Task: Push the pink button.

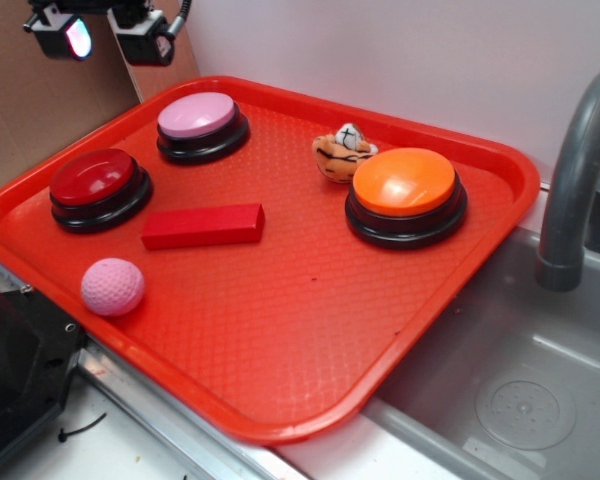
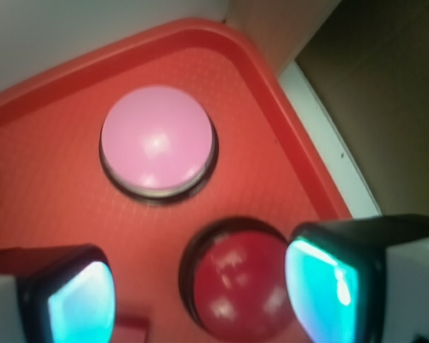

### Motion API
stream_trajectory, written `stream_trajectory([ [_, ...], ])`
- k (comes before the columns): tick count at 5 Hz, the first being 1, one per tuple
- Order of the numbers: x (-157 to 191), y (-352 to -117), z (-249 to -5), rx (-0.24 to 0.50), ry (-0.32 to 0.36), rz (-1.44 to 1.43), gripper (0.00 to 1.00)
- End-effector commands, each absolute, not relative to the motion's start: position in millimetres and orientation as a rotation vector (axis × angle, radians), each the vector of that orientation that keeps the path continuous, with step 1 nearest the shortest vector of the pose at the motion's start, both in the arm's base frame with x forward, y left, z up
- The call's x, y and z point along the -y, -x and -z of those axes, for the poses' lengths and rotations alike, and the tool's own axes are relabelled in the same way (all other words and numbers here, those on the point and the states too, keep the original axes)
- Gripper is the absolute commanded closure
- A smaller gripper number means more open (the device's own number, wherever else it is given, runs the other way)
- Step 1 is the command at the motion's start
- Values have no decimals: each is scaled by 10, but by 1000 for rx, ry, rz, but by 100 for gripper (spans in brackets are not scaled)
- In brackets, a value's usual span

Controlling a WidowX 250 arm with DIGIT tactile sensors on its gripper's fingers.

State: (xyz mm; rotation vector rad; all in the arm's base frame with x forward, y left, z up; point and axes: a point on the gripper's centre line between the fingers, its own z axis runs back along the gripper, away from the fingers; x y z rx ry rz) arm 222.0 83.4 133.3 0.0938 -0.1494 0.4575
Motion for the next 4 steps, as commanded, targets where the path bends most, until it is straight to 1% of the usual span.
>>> stream_trajectory([
  [1, -850, -2146, -1595, 209, -110, -460, 0],
  [2, -776, -2119, -1636, 200, -144, -456, 0],
  [3, -699, -2065, -1690, 218, -146, -444, 0],
  [4, -667, -2013, -1727, 244, -122, -437, 0],
])
